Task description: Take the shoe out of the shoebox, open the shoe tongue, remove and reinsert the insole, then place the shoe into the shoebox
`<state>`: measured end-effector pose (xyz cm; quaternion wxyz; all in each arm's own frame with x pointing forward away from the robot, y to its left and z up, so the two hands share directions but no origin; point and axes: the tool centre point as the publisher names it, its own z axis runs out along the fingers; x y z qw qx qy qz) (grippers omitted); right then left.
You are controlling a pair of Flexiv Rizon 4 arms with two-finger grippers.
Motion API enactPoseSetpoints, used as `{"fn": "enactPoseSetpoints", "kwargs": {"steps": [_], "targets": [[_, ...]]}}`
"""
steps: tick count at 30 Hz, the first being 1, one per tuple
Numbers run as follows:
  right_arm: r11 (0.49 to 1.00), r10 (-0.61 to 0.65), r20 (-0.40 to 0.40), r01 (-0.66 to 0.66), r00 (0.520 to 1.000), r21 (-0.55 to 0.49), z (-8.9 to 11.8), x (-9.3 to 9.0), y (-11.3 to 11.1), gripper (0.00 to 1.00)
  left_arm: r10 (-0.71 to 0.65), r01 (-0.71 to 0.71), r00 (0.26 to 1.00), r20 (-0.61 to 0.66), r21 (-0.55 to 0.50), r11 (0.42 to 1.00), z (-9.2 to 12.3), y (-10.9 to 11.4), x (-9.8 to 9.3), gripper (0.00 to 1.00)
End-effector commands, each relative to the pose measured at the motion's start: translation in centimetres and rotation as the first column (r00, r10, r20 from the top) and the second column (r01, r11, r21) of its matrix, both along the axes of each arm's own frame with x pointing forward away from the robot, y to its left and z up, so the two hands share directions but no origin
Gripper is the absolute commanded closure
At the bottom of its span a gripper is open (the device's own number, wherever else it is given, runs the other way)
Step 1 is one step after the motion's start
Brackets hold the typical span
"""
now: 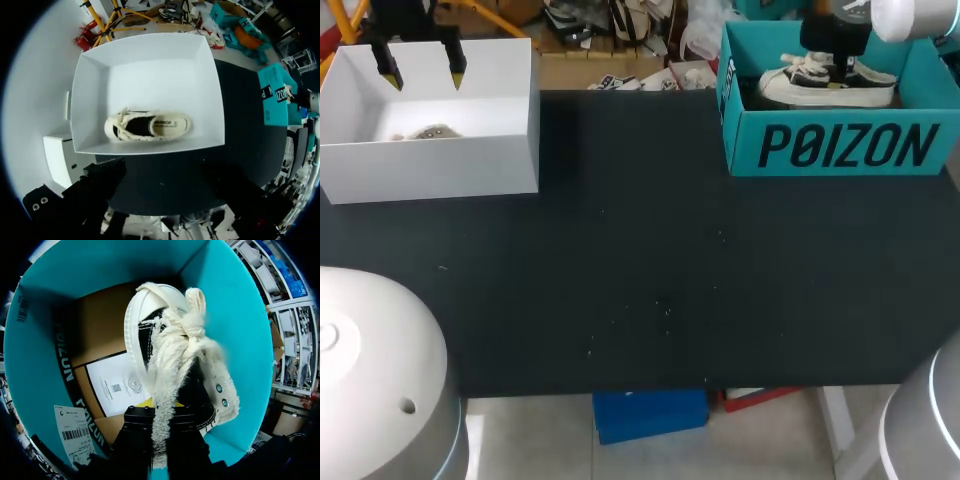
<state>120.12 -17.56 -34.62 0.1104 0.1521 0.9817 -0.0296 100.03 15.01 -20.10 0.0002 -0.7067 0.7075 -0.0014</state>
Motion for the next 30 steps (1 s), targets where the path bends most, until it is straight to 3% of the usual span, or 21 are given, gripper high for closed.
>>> {"fn": "enactPoseSetpoints", "kwargs": {"steps": [1,12,18,23,30], "targets": [[1.000,0.000,0.071,0.001,0.997,-0.013,5.5,-3.7,-0.4,1.00,0.001,-0.001,1.000,-0.001,0.001,1.000,0.1,0.0,0.0,0.00],[0.994,0.075,0.185,-0.057,0.980,-0.096,14.4,-7.1,-1.2,1.00,0.001,-0.001,1.000,-0.001,0.001,1.000,0.1,0.0,0.0,0.00],[0.991,0.075,0.248,-0.044,0.966,-0.130,19.5,-9.9,0.5,1.00,0.001,-0.001,1.000,-0.001,0.001,1.000,0.1,0.0,0.0,0.00],[0.988,0.063,0.300,-0.017,0.952,-0.154,23.3,-13.2,4.5,1.00,0.001,-0.001,1.000,-0.001,0.001,1.000,0.1,0.0,0.0,0.00],[0.988,0.051,0.358,0.006,0.932,-0.155,26.4,-19.4,12.9,1.00,0.001,-0.001,1.000,-0.001,0.001,1.000,0.1,0.0,0.0,0.00]]}}
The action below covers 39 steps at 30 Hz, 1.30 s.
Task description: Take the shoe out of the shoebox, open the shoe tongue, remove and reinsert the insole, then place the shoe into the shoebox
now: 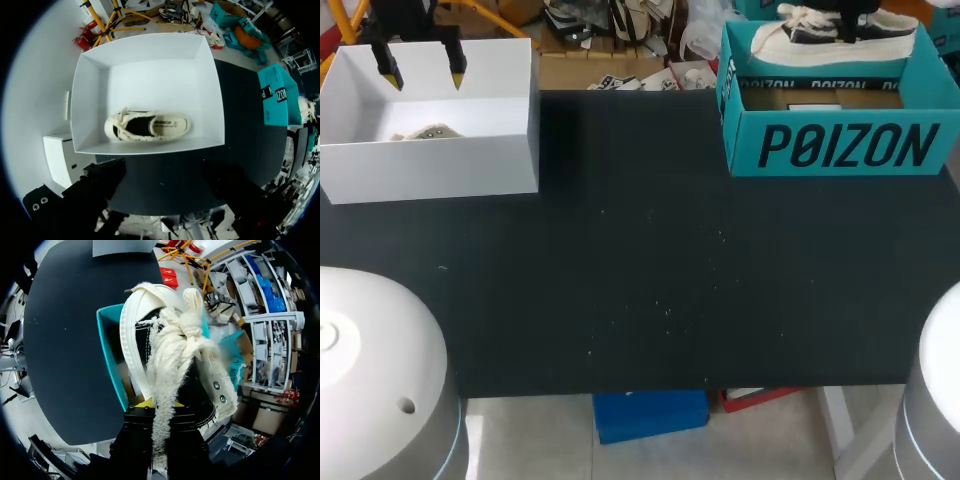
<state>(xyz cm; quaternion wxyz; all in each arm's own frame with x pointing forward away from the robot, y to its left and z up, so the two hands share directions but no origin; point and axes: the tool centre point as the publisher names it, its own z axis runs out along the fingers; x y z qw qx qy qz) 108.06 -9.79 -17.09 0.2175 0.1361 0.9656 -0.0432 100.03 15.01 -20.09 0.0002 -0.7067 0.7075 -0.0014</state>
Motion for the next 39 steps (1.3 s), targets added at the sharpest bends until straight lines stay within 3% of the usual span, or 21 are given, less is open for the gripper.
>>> {"fn": "enactPoseSetpoints", "kwargs": {"steps": [1,11,21,32,39], "targets": [[0.997,-0.005,0.166,0.019,0.986,-0.080,9.0,-8.3,6.4,1.00,0.001,0.000,1.000,-0.001,0.001,1.000,0.0,0.0,0.0,0.00],[1.000,0.018,0.133,-0.018,0.991,-0.006,5.8,-16.5,17.3,1.00,0.001,0.000,1.000,-0.001,0.001,1.000,0.0,0.0,0.0,0.00],[0.999,0.036,0.093,-0.039,0.995,0.028,-0.6,-22.5,24.3,1.00,0.001,0.000,1.000,-0.001,0.001,1.000,0.0,0.0,0.0,0.00],[0.998,0.011,0.121,-0.018,0.993,0.058,-6.9,-24.5,27.3,1.00,0.001,0.000,1.000,-0.001,0.001,1.000,0.0,0.0,0.0,0.00],[0.993,-0.006,0.089,-0.005,0.996,0.117,-11.7,-25.2,29.0,1.00,0.001,0.000,1.000,-0.001,0.001,1.000,0.0,0.0,0.0,0.00]]}}
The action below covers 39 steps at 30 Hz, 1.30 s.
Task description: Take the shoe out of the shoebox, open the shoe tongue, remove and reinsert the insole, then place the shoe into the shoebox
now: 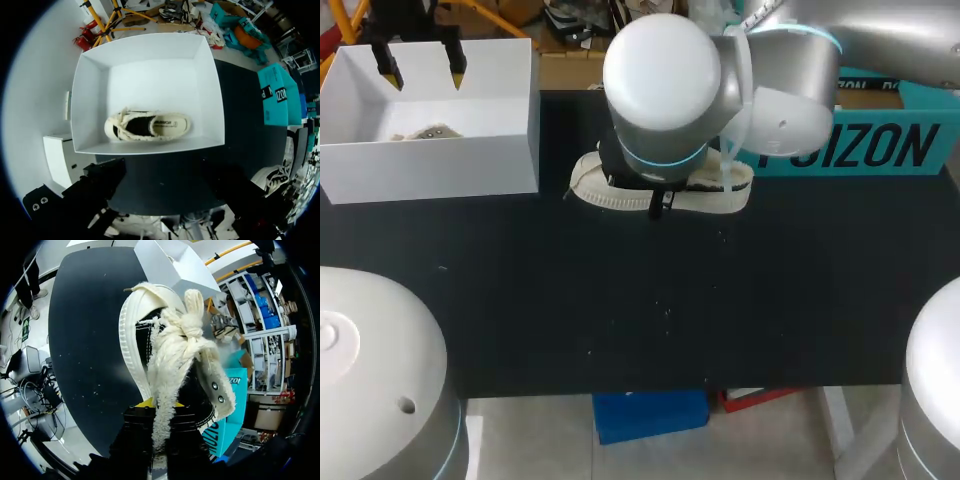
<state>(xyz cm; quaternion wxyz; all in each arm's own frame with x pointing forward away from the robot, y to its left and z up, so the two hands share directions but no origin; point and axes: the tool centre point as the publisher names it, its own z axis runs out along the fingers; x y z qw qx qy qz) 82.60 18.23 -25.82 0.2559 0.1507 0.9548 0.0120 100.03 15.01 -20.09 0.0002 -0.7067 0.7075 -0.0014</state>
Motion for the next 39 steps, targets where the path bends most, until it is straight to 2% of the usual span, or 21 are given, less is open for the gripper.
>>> {"fn": "enactPoseSetpoints", "kwargs": {"steps": [1,8,17,26,27,28,32,39], "targets": [[1.000,0.010,-0.013,-0.010,1.000,0.021,-3.7,0.2,1.2,1.00,0.000,0.000,1.000,-0.001,0.001,1.000,0.0,0.0,0.0,0.00],[0.997,0.081,-0.071,-0.082,0.994,-0.003,-7.7,-0.6,2.9,1.00,0.000,0.000,1.000,-0.001,0.001,1.000,0.0,0.0,0.0,0.00],[0.996,0.094,-0.120,-0.093,0.988,0.012,-11.7,-1.2,4.2,1.00,0.000,0.000,1.000,-0.001,0.001,1.000,0.0,0.0,0.0,0.00],[0.994,0.104,-0.131,-0.101,0.986,0.034,-14.3,-1.8,4.8,1.00,0.000,0.000,1.000,-0.001,0.001,1.000,0.0,0.0,0.0,0.00],[0.995,0.098,-0.134,-0.094,0.986,0.035,-14.3,-1.8,4.7,0.66,0.000,0.000,1.000,-0.001,0.001,1.000,0.0,0.0,0.0,0.00],[0.995,0.097,-0.134,-0.093,0.986,0.034,-14.1,-1.9,4.6,0.00,0.000,0.000,1.000,-0.001,0.001,1.000,0.0,0.0,0.0,0.00],[0.996,0.088,-0.143,-0.084,0.986,0.037,-12.9,-2.0,3.8,0.00,0.000,0.000,1.000,-0.001,0.001,1.000,0.0,0.0,0.0,0.00],[0.991,0.105,-0.167,-0.089,0.980,0.098,-8.5,-2.4,2.4,0.00,0.000,0.000,1.000,-0.001,0.001,1.000,0.0,0.0,0.0,0.00]]}}
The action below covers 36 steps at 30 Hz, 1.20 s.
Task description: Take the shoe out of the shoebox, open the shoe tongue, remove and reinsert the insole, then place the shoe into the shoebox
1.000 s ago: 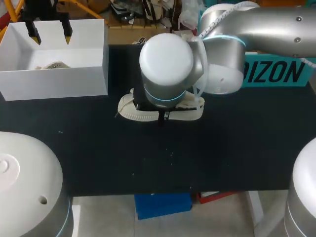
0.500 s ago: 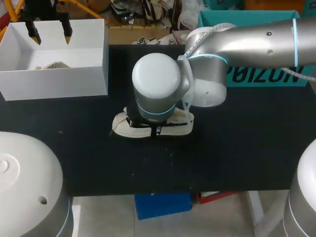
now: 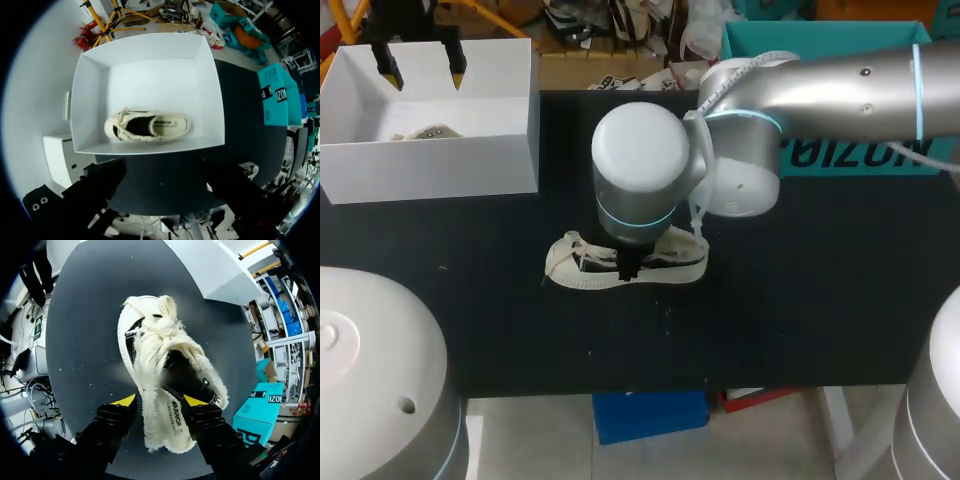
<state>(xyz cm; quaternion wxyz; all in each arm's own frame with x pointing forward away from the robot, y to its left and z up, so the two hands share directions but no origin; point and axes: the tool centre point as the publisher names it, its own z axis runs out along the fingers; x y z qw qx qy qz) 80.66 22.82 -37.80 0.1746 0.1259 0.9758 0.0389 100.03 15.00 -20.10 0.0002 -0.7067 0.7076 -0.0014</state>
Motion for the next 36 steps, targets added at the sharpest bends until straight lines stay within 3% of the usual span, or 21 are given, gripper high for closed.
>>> {"fn": "enactPoseSetpoints", "kwargs": {"steps": [1,4,8,13,18,36], "targets": [[0.999,0.033,-0.020,-0.032,0.999,0.040,4.2,-0.6,-2.4,0.00,0.001,-0.001,1.000,-0.001,0.001,1.000,0.1,0.0,0.0,0.00],[0.995,0.066,-0.019,-0.065,0.998,0.073,6.0,-0.7,-3.0,0.00,0.001,-0.001,1.000,-0.001,0.001,1.000,0.1,0.0,0.0,0.00],[0.963,0.182,0.012,-0.180,0.983,0.201,8.2,-0.2,-3.6,0.00,0.001,-0.001,1.000,-0.001,0.001,1.000,0.1,0.0,0.0,0.00],[0.863,0.349,0.041,-0.338,0.936,0.375,10.2,0.7,-5.1,0.00,0.001,-0.001,1.000,-0.001,0.001,1.000,0.1,0.0,0.0,0.00],[0.757,0.523,0.019,-0.474,0.852,0.451,12.2,2.0,-8.2,0.00,0.001,-0.001,1.000,-0.001,0.001,1.000,0.1,0.0,0.0,0.00],[0.757,0.523,0.019,-0.474,0.852,0.451,12.2,2.0,-8.2,0.00,0.001,-0.001,1.000,-0.001,0.001,1.000,0.1,0.0,0.0,0.00]]}}
